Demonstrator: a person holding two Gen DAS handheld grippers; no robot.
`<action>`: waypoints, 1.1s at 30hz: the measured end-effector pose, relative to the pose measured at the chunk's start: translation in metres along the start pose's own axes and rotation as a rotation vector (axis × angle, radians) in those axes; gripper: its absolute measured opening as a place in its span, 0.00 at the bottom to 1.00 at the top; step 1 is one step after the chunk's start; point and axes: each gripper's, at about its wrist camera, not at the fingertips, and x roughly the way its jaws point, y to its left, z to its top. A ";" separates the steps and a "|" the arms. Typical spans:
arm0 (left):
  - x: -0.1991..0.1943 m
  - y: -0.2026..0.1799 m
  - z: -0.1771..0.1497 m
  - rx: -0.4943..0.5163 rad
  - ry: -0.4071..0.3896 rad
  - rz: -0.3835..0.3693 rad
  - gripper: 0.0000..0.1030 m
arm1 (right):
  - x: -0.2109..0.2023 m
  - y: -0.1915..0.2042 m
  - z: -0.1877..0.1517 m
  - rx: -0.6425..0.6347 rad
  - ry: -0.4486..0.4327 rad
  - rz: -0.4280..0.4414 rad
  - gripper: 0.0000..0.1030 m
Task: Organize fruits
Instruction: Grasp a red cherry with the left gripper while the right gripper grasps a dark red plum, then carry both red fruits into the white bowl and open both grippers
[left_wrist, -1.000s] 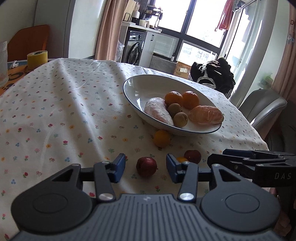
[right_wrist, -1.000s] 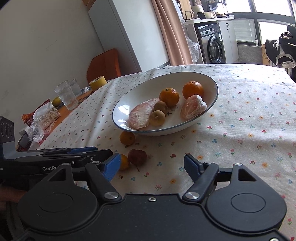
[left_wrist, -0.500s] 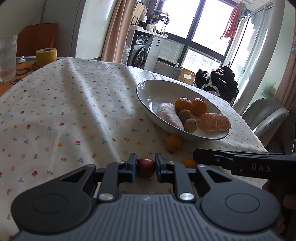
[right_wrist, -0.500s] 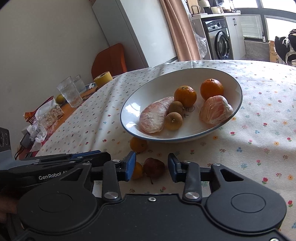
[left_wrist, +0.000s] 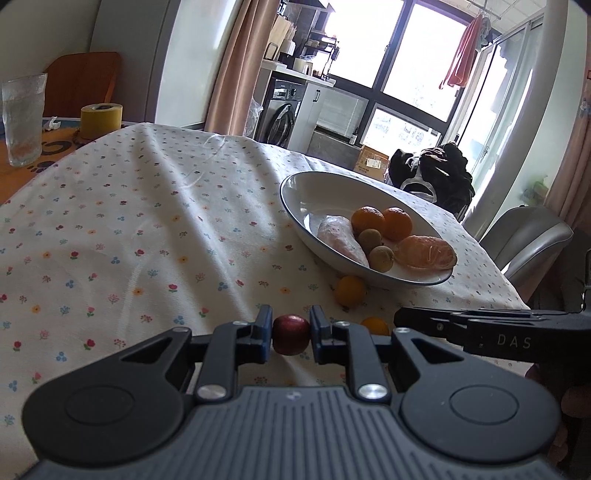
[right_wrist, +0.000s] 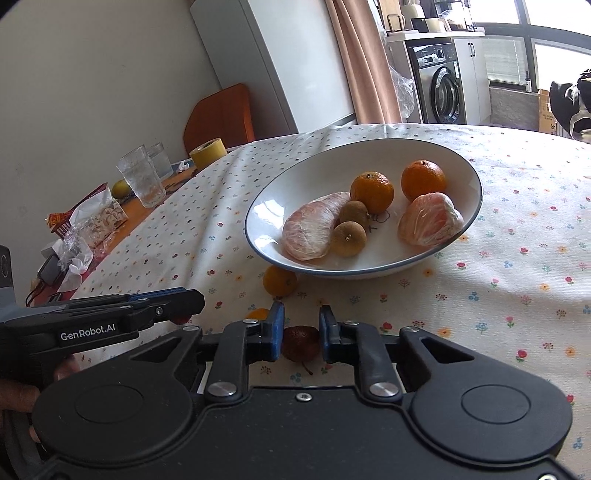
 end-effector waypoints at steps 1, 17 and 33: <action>-0.002 -0.001 0.001 0.003 -0.005 -0.001 0.19 | -0.002 -0.001 0.000 0.003 -0.003 -0.004 0.18; -0.018 -0.014 0.004 0.037 -0.032 0.001 0.19 | -0.013 -0.004 -0.009 -0.009 -0.018 -0.054 0.22; -0.037 -0.009 0.010 0.031 -0.084 0.012 0.19 | -0.026 0.011 -0.005 -0.058 -0.048 -0.061 0.22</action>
